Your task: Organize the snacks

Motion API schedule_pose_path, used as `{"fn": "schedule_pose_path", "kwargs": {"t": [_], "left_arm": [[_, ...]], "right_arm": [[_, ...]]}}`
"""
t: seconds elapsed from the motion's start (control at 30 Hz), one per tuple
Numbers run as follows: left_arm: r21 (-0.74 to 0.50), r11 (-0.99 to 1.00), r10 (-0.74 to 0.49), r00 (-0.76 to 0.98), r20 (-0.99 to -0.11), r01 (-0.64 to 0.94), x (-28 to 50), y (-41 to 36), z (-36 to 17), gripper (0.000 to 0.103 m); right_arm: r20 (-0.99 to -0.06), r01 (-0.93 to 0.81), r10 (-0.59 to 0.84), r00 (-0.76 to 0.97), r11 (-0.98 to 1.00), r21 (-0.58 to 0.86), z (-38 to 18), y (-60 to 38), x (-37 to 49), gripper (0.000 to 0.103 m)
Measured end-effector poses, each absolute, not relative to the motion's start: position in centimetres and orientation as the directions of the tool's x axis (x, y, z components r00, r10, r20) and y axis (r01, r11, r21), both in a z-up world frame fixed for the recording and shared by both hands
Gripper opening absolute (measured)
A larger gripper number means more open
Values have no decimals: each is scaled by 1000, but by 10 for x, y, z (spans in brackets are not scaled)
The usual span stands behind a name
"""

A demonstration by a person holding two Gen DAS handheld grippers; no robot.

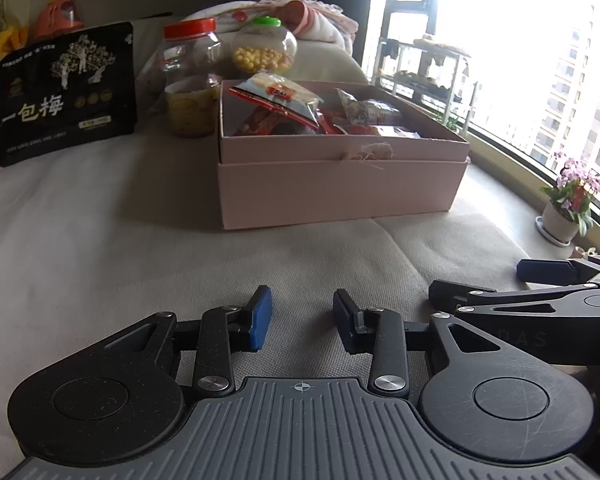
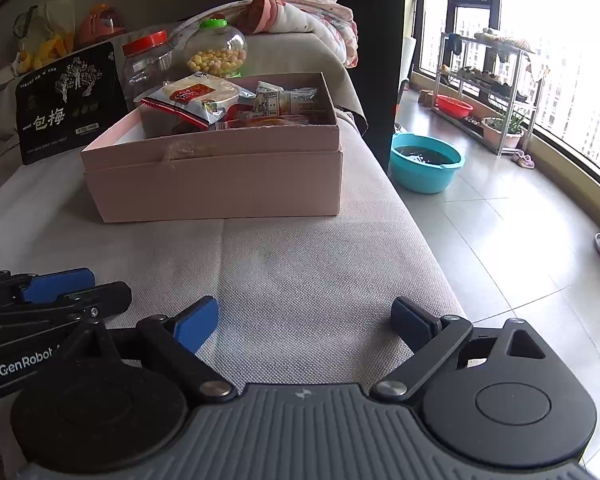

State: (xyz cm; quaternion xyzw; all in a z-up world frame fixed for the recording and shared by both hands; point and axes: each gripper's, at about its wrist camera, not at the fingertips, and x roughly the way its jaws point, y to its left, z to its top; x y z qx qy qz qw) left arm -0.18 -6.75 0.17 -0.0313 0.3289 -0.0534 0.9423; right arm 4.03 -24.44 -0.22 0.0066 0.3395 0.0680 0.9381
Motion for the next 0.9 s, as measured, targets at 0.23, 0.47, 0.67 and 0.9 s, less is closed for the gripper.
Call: {"fn": "schedule_pose_path", "kwargs": {"t": [0.23, 0.47, 0.67, 0.9], "left_arm": [[-96, 992, -122, 778, -616, 80, -2, -67, 2, 39], [-95, 992, -121, 778, -617, 80, -2, -67, 2, 39], [-94, 992, -121, 778, -617, 80, -2, -68, 2, 39], [-95, 992, -121, 778, -616, 79, -2, -68, 2, 39]], "right_arm": [[-637, -128, 139, 759, 990, 63, -2, -245, 41, 95], [-637, -127, 138, 759, 990, 63, -2, -245, 41, 96], [-637, -127, 138, 759, 990, 64, -2, -245, 41, 96], [-637, -126, 138, 759, 990, 64, -2, -245, 41, 96]]}}
